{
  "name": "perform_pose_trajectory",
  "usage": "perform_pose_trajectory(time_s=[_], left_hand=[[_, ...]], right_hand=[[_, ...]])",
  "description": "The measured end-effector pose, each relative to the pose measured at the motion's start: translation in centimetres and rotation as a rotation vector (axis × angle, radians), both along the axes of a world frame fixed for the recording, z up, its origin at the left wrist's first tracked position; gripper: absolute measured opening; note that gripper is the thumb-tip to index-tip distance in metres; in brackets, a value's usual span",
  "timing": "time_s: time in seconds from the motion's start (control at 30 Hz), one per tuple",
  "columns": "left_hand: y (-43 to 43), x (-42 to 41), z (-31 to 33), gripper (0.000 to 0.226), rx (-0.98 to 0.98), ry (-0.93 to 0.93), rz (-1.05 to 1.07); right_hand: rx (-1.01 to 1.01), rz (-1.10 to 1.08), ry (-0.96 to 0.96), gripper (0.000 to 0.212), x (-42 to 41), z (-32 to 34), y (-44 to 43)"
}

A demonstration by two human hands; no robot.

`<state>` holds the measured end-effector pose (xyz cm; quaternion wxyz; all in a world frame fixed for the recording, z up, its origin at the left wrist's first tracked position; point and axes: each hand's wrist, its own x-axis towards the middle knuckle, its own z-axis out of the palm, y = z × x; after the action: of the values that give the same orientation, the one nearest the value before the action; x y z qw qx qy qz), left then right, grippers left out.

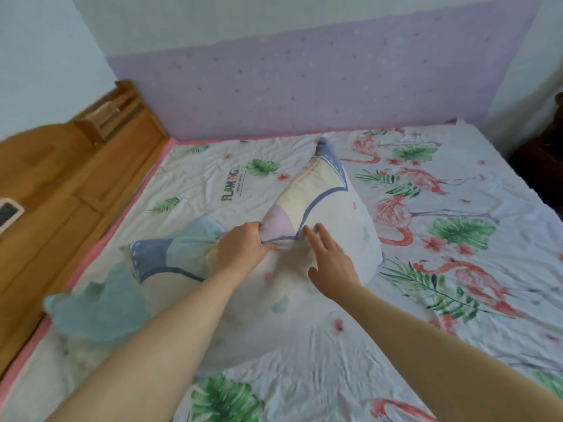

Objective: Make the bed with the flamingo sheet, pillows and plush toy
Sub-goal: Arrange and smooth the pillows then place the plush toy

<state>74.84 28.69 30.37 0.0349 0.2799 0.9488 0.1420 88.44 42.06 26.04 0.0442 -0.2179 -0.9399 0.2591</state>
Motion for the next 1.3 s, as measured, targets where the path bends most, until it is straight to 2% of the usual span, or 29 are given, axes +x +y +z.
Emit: perform_pose_trajectory(time_s=[0.13,0.3,0.4,0.53,0.63,0.9,1.0,1.13,1.3], left_hand=[[-3.8,-0.7,3.5,0.046,0.107,0.022,0.123],[-8.4,-1.2,6.8,0.036,0.255,0.047,0.270],[-11.0,-1.5,9.3,0.026,0.354,0.051,0.340],[-15.1,-2.3,12.4,0.030,0.442,0.109,0.398],[-17.9,-3.3,14.4,0.041,0.525,0.153,0.406],[-26.3,-6.8,17.4,0.040,0.651,0.118,0.465],[-28.3,-7.9,18.3,0.041,0.642,0.121,0.446],[-30.4,-9.7,19.0,0.044,0.653,0.114,0.411],[-31.3,-11.2,19.3,0.041,0.692,0.096,0.375]], right_hand=[[-0.321,-0.167,0.004,0.078,-2.3,1.1,-1.5],[-0.564,-0.229,-0.086,0.077,-4.1,1.9,-4.3],[-0.619,-0.238,-0.142,0.087,-5.0,3.2,-6.0],[-0.669,-0.284,-0.160,0.089,-7.2,4.2,-9.9],[-0.749,-0.306,-0.088,0.087,-8.7,4.5,-13.1],[-1.018,-0.382,0.142,0.070,-13.3,6.1,-21.9],[-1.053,-0.367,0.147,0.075,-14.4,6.2,-24.3],[-1.094,-0.354,0.153,0.068,-15.3,6.3,-26.7],[-1.175,-0.358,0.146,0.088,-16.4,6.6,-28.1]])
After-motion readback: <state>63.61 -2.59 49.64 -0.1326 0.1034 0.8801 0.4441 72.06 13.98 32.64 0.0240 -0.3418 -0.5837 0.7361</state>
